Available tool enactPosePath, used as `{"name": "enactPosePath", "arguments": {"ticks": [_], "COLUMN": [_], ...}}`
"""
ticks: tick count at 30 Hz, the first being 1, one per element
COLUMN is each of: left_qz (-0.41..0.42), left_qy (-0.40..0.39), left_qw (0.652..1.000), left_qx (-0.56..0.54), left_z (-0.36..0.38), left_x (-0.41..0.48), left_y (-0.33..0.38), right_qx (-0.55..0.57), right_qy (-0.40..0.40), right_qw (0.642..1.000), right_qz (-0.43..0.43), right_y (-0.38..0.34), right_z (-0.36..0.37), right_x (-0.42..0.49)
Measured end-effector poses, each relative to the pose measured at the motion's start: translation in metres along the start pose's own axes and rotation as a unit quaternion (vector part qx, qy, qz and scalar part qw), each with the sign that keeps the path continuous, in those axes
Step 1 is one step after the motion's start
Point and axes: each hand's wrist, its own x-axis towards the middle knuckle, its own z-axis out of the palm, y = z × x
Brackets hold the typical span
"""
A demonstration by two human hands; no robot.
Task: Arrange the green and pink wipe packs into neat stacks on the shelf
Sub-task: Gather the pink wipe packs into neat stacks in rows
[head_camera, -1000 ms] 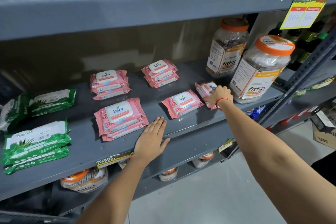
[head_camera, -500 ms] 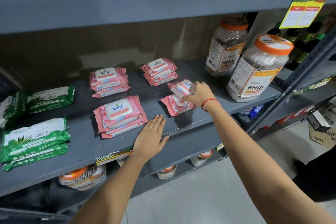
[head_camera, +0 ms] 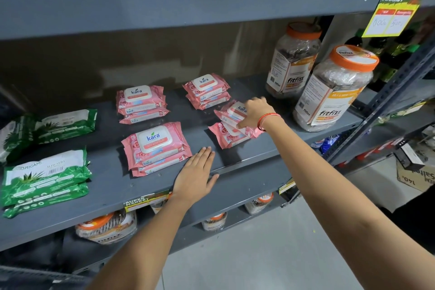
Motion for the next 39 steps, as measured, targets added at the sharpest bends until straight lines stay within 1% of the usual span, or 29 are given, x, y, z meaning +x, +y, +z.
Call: {"name": "enactPosePath", "arguments": {"ticks": [3,7,10,13,15,16,18,20,23,25,27,29,33,39], "left_qz": [0.001,0.006,0.007,0.002,-0.003,-0.006,-0.019,-0.047,-0.099,-0.129,-0.155,-0.173,-0.171,-0.157], "left_qy": [0.005,0.015,0.018,0.021,0.039,0.052,0.063,0.081,0.098,0.088,0.071,0.078,0.095,0.082], "left_qw": [1.0,1.0,1.0,0.999,0.995,0.991,0.98,0.964,0.949,0.944,0.938,0.932,0.93,0.931], "left_qx": [-0.002,-0.014,-0.021,-0.045,-0.095,-0.125,-0.19,-0.248,-0.282,-0.291,-0.302,-0.308,-0.313,-0.319], "left_z": [0.001,0.003,0.004,0.001,-0.002,-0.003,-0.009,-0.018,-0.029,-0.033,-0.035,-0.034,-0.029,-0.028], "left_x": [0.0,-0.001,0.0,0.0,-0.002,-0.002,0.001,0.01,0.033,0.05,0.063,0.07,0.078,0.08], "left_y": [-0.001,-0.001,-0.001,-0.001,-0.001,0.001,0.006,0.018,0.032,0.038,0.042,0.043,0.044,0.043], "right_qx": [-0.031,-0.039,-0.037,-0.032,-0.008,0.021,0.118,0.213,0.301,0.306,0.295,0.295,0.291,0.286], "right_qy": [-0.018,-0.038,-0.038,-0.036,-0.034,-0.031,-0.011,0.031,0.056,0.061,0.085,0.107,0.119,0.108], "right_qw": [0.998,0.992,0.99,0.99,0.991,0.992,0.99,0.975,0.95,0.947,0.949,0.946,0.947,0.95], "right_qz": [-0.045,-0.117,-0.132,-0.133,-0.131,-0.121,-0.08,-0.052,-0.063,-0.078,-0.077,-0.077,-0.063,-0.058], "right_y": [0.002,0.005,0.005,0.005,0.008,0.012,0.024,0.038,0.047,0.046,0.045,0.044,0.046,0.052], "right_z": [-0.004,-0.004,-0.002,-0.002,-0.001,0.001,0.01,0.024,0.044,0.055,0.063,0.068,0.072,0.07], "right_x": [0.002,0.001,0.0,0.0,0.001,0.0,-0.003,-0.009,-0.024,-0.03,-0.029,-0.027,-0.023,-0.017]}}
